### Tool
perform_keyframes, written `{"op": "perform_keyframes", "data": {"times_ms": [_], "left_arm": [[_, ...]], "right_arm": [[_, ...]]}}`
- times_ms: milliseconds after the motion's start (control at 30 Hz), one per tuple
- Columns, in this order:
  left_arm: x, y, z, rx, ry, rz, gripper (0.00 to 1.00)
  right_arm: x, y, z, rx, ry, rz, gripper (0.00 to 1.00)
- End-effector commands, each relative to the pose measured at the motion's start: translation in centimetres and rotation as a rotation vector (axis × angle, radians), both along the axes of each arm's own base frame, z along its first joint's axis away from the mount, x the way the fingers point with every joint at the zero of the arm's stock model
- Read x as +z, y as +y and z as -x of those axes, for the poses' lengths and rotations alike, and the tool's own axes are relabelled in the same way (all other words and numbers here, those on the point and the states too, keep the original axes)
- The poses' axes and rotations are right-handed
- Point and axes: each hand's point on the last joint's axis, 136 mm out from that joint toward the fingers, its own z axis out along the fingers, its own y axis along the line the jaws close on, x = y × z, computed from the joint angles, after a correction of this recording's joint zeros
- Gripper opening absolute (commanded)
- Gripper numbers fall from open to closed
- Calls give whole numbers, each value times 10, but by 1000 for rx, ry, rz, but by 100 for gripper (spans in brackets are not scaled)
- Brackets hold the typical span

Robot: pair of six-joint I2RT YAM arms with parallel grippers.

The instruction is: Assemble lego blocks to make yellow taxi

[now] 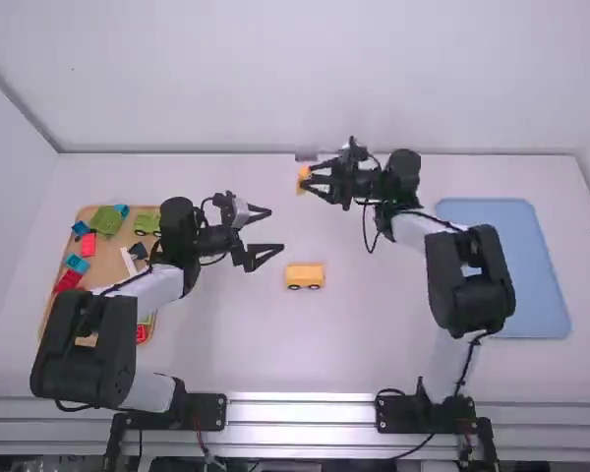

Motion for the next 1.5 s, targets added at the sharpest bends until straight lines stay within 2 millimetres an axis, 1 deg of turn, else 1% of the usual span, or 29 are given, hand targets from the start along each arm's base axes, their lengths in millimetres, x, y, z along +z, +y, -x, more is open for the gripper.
{"op": "perform_keyframes", "data": {"times_ms": [0,67,133,200,233,300,333,367,433,467,500,533,567,633,700,733,800,833,867,967,1000,1033,1067,1100,1167,1233,1367,1433,1467], "left_arm": [[-2,-1,2,-11,0,-1,99],[-2,-1,2,-11,1,0,99],[-2,-1,2,-10,1,-1,99],[-3,0,1,-3,1,-3,99],[-3,0,0,5,2,-5,99],[-7,3,-7,49,15,-18,99],[-9,5,-10,71,20,-25,99],[-9,5,-10,74,20,-26,99],[-10,6,-13,91,22,-30,99],[-10,6,-13,91,20,-30,99],[-10,6,-13,90,20,-30,99],[-9,6,-13,91,18,-30,99],[-9,6,-13,91,18,-30,99],[-9,7,-13,92,14,-30,99],[-9,9,-19,127,8,-39,99],[-9,10,-21,140,4,-42,99],[-10,15,-28,185,-3,-53,99],[-9,15,-29,189,-9,-53,99],[-9,15,-29,190,-10,-53,99],[-9,15,-29,189,-8,-53,99],[-10,15,-29,189,-6,-53,99],[-12,15,-28,189,7,-55,99],[-13,15,-28,189,12,-57,99],[-13,15,-28,189,14,-57,99],[-17,15,-27,189,36,-61,99],[-18,15,-26,188,43,-61,99],[-18,15,-26,189,42,-61,99],[-17,15,-26,189,39,-61,99],[-17,15,-26,188,39,-61,99]], "right_arm": [[-2,-24,-52,-281,22,-4,9],[-15,-36,-67,-383,74,34,8],[-24,-39,-70,-418,96,77,8],[-37,-46,-72,-479,132,161,7],[-43,-50,-72,-516,148,206,8],[-56,-62,-70,-630,175,349,7],[-62,-68,-64,-681,181,441,5],[-63,-70,-62,-693,181,468,5],[-72,-78,-47,-734,191,604,4],[-77,-83,-38,-748,204,671,3],[-85,-92,-25,-770,236,761,2],[-91,-98,-17,-781,261,810,2],[-103,-110,1,-800,321,911,1],[-114,-119,17,-797,375,991,1],[-133,-130,46,-753,477,1102,1],[-136,-130,54,-731,498,1122,0],[-152,-135,81,-643,553,1227,1],[-160,-134,89,-582,545,1277,1],[-163,-133,91,-561,536,1292,1],[-178,-127,96,-417,435,1375,1],[-180,-126,97,-400,423,1384,2],[-188,-123,100,-319,365,1424,3],[-192,-122,101,-277,331,1442,3],[-193,-121,101,-267,324,1447,3],[-212,-116,103,-106,202,1500,3],[-226,-115,106,4,132,1539,4],[-246,-113,110,131,33,1610,4],[-254,-113,111,164,6,1634,4],[-255,-113,110,165,6,1635,4]]}}
